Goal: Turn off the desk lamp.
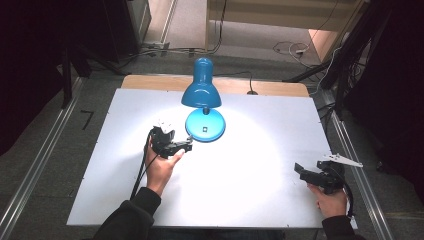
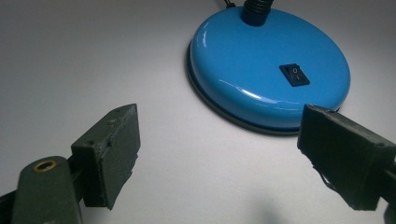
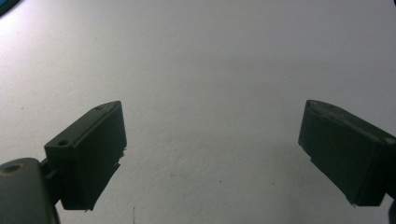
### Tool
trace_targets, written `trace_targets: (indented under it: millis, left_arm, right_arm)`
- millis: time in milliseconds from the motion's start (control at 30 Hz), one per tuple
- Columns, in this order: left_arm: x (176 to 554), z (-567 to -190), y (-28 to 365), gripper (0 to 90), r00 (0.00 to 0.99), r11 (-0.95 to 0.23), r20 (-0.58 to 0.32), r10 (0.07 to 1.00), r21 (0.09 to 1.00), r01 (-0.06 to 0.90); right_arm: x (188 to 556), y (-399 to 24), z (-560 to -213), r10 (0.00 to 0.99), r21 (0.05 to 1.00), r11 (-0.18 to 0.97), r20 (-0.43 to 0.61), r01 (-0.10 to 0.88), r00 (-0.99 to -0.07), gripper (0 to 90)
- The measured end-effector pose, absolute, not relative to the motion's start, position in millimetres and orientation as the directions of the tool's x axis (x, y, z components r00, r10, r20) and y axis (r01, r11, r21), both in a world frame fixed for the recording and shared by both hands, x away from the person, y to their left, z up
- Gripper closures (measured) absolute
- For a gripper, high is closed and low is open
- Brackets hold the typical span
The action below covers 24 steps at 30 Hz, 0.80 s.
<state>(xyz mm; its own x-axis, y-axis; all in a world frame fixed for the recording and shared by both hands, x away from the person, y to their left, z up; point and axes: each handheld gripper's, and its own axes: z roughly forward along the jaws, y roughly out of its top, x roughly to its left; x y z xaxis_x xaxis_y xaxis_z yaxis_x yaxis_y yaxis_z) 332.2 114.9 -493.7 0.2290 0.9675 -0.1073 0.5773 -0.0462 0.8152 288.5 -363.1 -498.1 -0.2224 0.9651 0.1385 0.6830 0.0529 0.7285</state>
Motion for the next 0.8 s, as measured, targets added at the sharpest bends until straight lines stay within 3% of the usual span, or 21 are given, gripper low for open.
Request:
trace_targets:
  millis: [800]
  left_arm:
    - [345.7, -494.9, 98.4, 15.8, 0.241, -0.054, -0.105, 0.965, 0.817, 0.574]
  right_arm:
    - [288.8, -363.1, -498.3, 0.965, 0.727, 0.052, 0.14, 0.684, -0.222, 6.4]
